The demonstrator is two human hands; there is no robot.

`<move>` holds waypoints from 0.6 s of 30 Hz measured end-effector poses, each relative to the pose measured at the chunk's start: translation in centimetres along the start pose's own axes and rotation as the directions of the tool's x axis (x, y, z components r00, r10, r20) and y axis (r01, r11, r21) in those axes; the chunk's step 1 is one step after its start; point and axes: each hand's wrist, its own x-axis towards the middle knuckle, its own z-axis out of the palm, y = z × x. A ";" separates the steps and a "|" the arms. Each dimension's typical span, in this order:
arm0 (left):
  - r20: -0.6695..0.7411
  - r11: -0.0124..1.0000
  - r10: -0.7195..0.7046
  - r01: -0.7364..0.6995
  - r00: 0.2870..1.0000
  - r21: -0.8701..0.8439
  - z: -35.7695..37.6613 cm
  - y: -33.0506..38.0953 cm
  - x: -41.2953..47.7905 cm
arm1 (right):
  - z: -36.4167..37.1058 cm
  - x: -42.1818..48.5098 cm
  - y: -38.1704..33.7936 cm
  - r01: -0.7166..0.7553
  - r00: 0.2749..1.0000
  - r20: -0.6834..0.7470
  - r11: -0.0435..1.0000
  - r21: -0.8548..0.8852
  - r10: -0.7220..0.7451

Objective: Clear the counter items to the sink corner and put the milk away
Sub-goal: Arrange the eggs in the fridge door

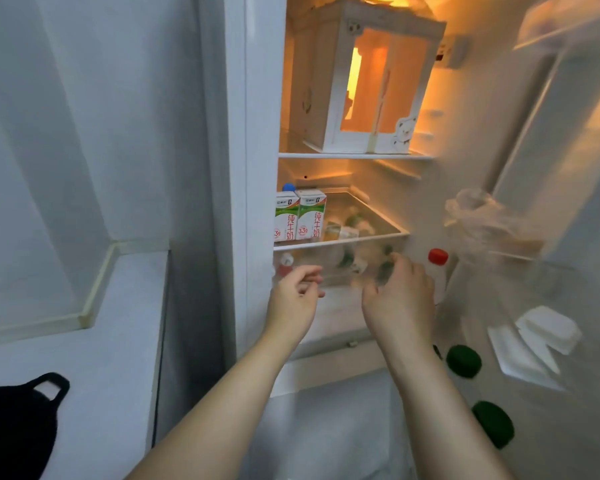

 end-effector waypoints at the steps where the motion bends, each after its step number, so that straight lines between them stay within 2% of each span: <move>1: 0.021 1.000 0.008 -0.008 1.000 -0.011 0.7 0.1 0.4 | -0.2 0.0 0.1 0.005 1.000 -0.011 0.999 -0.040 -0.005; 8: 0.108 0.994 0.033 -0.021 0.994 -0.108 5.4 0.9 2.8 | -2.0 0.6 0.6 -0.049 0.999 -0.019 0.984 -0.169 0.046; 12: 0.176 0.989 0.064 -0.039 0.982 -0.144 7.8 1.6 5.1 | -2.7 2.4 0.4 -0.072 0.994 -0.100 0.974 -0.217 0.051; 18: 0.177 0.961 0.162 -0.114 0.971 -0.253 10.7 4.0 9.4 | -4.2 8.2 -2.2 -0.126 0.971 -0.232 0.953 -0.274 0.061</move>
